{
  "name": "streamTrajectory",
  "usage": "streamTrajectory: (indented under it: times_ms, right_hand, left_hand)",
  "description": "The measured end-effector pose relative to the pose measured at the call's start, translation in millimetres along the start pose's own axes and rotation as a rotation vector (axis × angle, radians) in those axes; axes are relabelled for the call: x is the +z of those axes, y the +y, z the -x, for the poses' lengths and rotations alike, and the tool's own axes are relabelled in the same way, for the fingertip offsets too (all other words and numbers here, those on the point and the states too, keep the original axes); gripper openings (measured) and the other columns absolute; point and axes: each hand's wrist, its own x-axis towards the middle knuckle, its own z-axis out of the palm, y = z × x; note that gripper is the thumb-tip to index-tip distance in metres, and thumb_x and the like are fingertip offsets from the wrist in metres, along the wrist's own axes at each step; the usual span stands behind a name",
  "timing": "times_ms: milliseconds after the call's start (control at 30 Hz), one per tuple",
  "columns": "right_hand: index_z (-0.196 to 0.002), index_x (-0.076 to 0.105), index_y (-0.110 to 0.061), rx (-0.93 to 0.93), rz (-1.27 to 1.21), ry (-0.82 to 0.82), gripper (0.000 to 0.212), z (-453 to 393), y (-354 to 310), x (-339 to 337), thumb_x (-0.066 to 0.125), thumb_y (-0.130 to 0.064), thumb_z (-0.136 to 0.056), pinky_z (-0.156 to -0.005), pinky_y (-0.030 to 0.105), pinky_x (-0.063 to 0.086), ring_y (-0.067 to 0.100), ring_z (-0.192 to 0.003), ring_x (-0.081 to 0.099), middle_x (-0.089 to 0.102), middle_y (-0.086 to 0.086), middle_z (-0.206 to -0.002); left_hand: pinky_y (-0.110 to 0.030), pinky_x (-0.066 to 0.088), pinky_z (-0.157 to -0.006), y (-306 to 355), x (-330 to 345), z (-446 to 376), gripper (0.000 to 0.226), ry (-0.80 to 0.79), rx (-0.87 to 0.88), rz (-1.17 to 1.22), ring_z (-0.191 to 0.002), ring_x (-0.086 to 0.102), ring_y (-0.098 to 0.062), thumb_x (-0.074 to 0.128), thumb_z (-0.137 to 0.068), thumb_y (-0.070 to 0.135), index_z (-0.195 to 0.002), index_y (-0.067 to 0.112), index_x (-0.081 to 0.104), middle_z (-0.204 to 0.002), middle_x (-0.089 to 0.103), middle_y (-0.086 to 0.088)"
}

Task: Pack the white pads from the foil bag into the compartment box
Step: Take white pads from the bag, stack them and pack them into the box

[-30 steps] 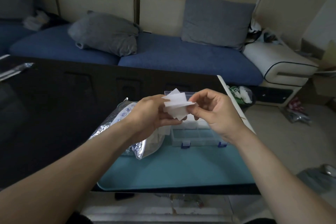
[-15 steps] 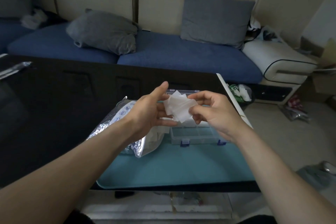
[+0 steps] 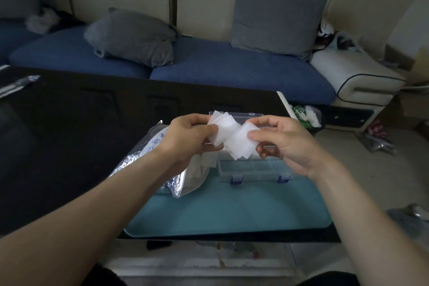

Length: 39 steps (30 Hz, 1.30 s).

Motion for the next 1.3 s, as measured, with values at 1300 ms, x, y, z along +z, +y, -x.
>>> streamTrajectory:
  times_ms: [1300]
  right_hand:
    - [-0.096,0.069,-0.017,-0.199,0.124,0.105,0.023,-6.9,13.9,13.2,0.082,-0.008,-0.080,-0.057,0.026,0.049,0.010,-0.060,0.064,0.076,0.000,-0.080]
  left_hand:
    - [-0.029,0.059,-0.060,-1.5,7.6,5.4,0.016,-0.051,0.029,-0.071,-0.078,0.071,-0.025,0.058,-0.098,0.006,-0.109,-0.004,0.065,-0.096,0.070,-0.022]
